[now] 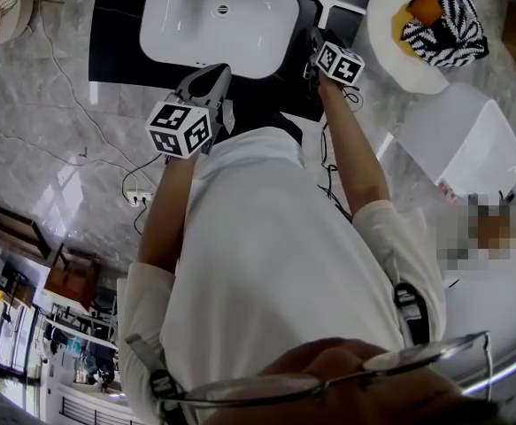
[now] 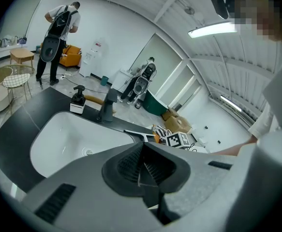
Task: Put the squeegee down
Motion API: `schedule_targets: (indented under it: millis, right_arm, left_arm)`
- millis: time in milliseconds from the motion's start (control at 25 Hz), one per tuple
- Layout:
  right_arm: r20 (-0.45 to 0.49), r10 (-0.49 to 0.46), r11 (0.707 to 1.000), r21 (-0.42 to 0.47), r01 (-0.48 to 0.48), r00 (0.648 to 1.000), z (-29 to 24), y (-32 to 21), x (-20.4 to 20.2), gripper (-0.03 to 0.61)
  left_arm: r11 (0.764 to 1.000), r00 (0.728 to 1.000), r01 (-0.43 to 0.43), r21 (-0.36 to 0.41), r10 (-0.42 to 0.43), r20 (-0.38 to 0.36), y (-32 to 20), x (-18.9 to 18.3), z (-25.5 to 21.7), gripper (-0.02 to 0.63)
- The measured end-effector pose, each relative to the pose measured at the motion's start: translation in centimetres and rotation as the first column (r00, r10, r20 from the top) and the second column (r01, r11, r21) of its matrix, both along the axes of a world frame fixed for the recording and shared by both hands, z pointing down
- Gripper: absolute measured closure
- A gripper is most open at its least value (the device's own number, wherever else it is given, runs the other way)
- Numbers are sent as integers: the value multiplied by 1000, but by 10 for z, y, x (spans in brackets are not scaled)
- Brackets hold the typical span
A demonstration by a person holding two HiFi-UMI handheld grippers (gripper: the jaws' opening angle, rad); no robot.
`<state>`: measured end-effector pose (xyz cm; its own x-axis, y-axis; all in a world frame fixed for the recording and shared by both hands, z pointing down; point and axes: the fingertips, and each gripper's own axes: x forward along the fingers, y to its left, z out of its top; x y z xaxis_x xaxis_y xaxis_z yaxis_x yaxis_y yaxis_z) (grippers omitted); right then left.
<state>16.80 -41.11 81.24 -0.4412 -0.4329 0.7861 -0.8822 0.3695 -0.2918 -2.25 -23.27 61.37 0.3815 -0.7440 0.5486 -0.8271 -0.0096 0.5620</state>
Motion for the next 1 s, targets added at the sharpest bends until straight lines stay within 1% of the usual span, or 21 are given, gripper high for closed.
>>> schedule_targets:
  millis: [120, 360, 600, 800, 1000]
  right_arm:
    - [12, -5, 1000, 12, 5, 1000, -8, 7, 1, 399]
    - [-18, -20, 998, 61, 21, 1000, -35, 29, -1, 414]
    - [-63, -64, 992, 105, 70, 996, -63, 67, -17, 433]
    - [-103, -64, 990, 121, 77, 993, -87, 104, -32, 439]
    - [-99, -21, 987, 156, 36, 995, -118, 134, -39, 460]
  left_arm:
    - [999, 1000, 5, 35, -4, -18, -2, -1, -10, 609]
    - [996, 999, -14, 90, 17, -31, 3, -17, -27, 609]
    - [991, 996, -66, 115, 72, -45, 22, -30, -36, 609]
    - [987, 993, -90, 135, 100, -65, 40, -49, -44, 609]
    - [977, 987, -129, 169, 142, -69, 56, -60, -52, 609]
